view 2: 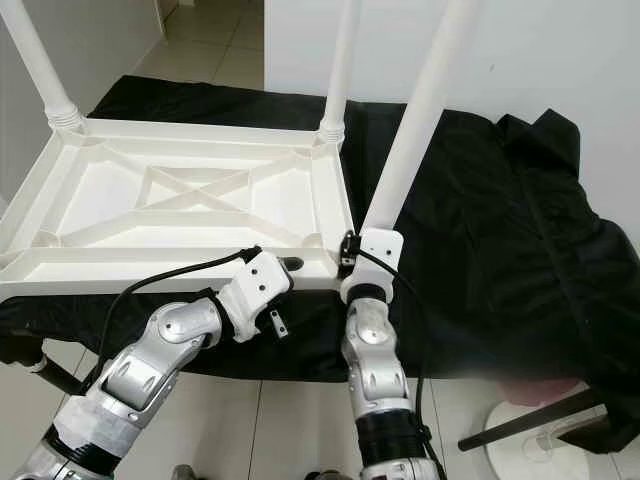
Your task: Building children table
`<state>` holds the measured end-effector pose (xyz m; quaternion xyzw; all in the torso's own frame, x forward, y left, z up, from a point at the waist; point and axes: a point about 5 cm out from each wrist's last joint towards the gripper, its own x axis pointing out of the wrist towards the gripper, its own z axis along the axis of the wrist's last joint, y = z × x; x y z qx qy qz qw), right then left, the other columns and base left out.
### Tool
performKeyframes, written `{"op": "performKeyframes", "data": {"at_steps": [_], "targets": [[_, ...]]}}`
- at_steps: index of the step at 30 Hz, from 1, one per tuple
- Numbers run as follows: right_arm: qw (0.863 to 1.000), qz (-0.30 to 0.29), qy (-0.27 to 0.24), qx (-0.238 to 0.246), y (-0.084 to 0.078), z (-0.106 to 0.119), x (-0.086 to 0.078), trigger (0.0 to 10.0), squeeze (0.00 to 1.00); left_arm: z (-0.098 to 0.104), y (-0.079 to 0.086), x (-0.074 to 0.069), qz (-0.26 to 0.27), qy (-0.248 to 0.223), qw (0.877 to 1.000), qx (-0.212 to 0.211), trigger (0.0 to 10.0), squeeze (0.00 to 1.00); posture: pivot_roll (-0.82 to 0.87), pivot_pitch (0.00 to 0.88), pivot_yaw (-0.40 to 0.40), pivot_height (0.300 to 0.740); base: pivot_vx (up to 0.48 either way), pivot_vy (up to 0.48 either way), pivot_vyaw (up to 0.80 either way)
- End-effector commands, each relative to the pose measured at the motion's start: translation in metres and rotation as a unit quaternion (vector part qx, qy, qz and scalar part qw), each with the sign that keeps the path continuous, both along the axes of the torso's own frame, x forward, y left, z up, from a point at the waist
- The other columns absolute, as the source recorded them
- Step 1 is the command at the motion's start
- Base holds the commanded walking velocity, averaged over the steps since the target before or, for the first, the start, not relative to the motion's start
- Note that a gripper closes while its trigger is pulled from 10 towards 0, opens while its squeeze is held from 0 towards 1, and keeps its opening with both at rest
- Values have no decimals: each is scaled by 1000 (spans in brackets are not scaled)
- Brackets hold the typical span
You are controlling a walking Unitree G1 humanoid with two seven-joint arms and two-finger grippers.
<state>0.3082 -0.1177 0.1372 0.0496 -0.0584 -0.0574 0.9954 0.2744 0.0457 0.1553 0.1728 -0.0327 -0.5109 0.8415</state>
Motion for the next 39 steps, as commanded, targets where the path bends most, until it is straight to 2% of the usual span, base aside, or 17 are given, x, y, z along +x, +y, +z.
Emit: {"op": "performKeyframes", "data": {"at_steps": [1,5,8,9,11,12,22,26,27,36,37,38,39], "targets": [[1000,1,0,0,-5,-2,-3,10000,1000,-4,-1,-2,0,3,1000,4,10000,0,15,66,-98,740,0,0,0],[1000,3,-5,-4,-9,-1,-4,10000,1000,-4,-2,-2,-1,3,1000,4,10000,0,14,65,-98,740,0,0,0],[999,34,-17,-25,-14,0,-4,10000,1000,-5,-2,-2,-1,3,1000,5,10000,0,13,64,-100,740,0,0,0],[997,66,-22,-36,-21,0,-3,10000,698,-5,-2,-2,-1,3,1000,4,10000,0,13,63,-99,740,0,0,0],[996,77,-24,-37,-23,-1,-3,10000,698,-5,-2,-2,-1,3,1000,4,10000,0,13,63,-99,740,0,0,0],[994,99,-24,-38,-28,-2,-2,10000,0,-5,-2,-2,-1,3,1000,4,10000,0,11,62,-98,740,0,0,0],[983,163,-20,-87,-36,-4,4,10000,0,-5,-3,-1,-3,3,1000,5,10000,0,6,60,-95,740,0,0,0],[972,203,-23,-117,-36,-3,8,10000,0,-5,-3,-1,-4,5,1000,5,10000,0,7,64,-92,740,0,0,0],[965,226,-26,-131,-34,-2,9,10000,0,-5,-3,-1,-3,7,1000,4,10000,0,10,68,-92,740,0,0,0],[955,265,-29,-130,-31,-2,12,10000,0,-5,-3,-2,-3,2,1000,9,10000,0,9,75,-81,740,0,0,0],[953,271,-28,-133,-31,-2,13,3529,0,-5,-3,-2,-4,1,1000,10,10000,0,9,77,-79,740,0,0,0],[952,274,-28,-134,-32,-2,14,3529,0,-5,-3,-2,-4,1,1000,10,10000,0,9,79,-79,740,0,0,0],[952,274,-26,-136,-34,-3,15,0,0,-4,-3,-1,-4,0,1000,10,10000,0,8,79,-78,740,0,0,0]]}}
